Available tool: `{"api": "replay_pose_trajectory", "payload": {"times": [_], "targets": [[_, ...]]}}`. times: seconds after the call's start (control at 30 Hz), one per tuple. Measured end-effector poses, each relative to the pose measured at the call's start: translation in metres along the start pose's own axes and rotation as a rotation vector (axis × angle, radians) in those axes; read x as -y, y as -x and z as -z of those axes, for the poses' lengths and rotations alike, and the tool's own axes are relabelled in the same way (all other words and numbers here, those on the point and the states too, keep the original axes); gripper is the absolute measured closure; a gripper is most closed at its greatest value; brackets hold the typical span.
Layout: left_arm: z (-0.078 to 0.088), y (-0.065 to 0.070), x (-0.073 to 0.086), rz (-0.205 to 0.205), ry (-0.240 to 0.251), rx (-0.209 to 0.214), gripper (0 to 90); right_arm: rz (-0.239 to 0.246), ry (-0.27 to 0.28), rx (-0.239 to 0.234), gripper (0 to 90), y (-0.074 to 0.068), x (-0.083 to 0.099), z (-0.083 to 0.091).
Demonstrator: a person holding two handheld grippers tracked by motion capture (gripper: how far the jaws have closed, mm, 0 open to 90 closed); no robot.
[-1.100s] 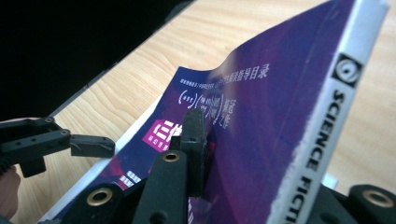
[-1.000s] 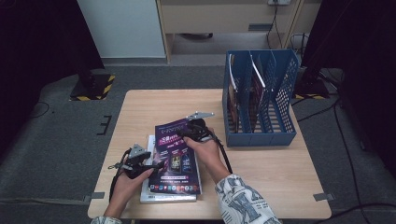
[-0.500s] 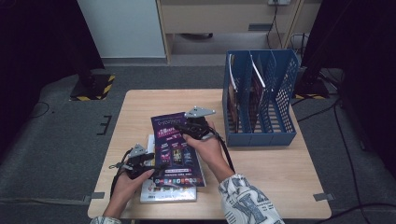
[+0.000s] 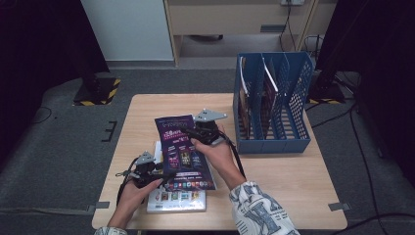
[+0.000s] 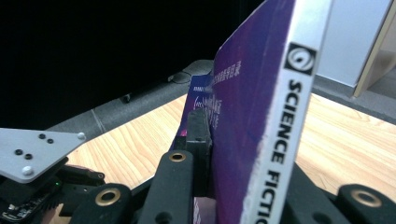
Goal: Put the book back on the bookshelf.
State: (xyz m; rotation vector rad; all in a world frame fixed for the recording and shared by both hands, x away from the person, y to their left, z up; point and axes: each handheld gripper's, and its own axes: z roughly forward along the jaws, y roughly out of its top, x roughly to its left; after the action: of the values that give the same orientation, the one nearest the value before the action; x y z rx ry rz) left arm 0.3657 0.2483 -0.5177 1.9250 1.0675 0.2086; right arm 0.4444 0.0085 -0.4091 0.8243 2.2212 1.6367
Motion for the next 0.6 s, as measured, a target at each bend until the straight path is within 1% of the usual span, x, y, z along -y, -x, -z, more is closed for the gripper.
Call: {"api": "replay_pose_trajectory", "payload": {"times": [0.07,0.1,0.17,0.23,0.3,0.37,0.43,0.6], "targets": [[0.0009,-0.0009,-0.0004,0.004,0.006,0.0,35.2,0.004,0.01,0.0,81.4,-0.0007,-0.0013,0.0002],[0.0014,-0.0019,-0.0003,-0.001,0.007,-0.004,36.0,0.009,0.02,-0.005,81.6,-0.0009,-0.0021,0.0008],[0.002,-0.0022,-0.0001,-0.002,0.011,0.0,37.4,0.015,0.047,-0.011,81.9,-0.0016,-0.0046,0.0025],[0.0019,-0.0022,0.0001,-0.016,0.002,0.0,38.0,0.018,0.068,-0.014,82.0,-0.0018,-0.0076,0.004],[0.0014,-0.0018,-0.0001,-0.019,0.005,-0.001,38.3,0.02,0.086,-0.016,82.1,-0.0019,-0.0096,0.0055],[0.0019,-0.0021,-0.0008,-0.022,-0.003,0.001,38.9,0.022,0.091,-0.023,82.1,-0.0026,-0.01,0.0063],[0.0025,-0.0035,-0.0009,-0.016,-0.005,0.006,40.3,0.023,0.095,-0.029,82.1,-0.0028,-0.0097,0.0064],[0.0055,-0.0084,-0.0028,0.013,-0.008,0.016,49.9,0.023,0.09,-0.035,82.0,-0.002,-0.0085,0.0057]]}}
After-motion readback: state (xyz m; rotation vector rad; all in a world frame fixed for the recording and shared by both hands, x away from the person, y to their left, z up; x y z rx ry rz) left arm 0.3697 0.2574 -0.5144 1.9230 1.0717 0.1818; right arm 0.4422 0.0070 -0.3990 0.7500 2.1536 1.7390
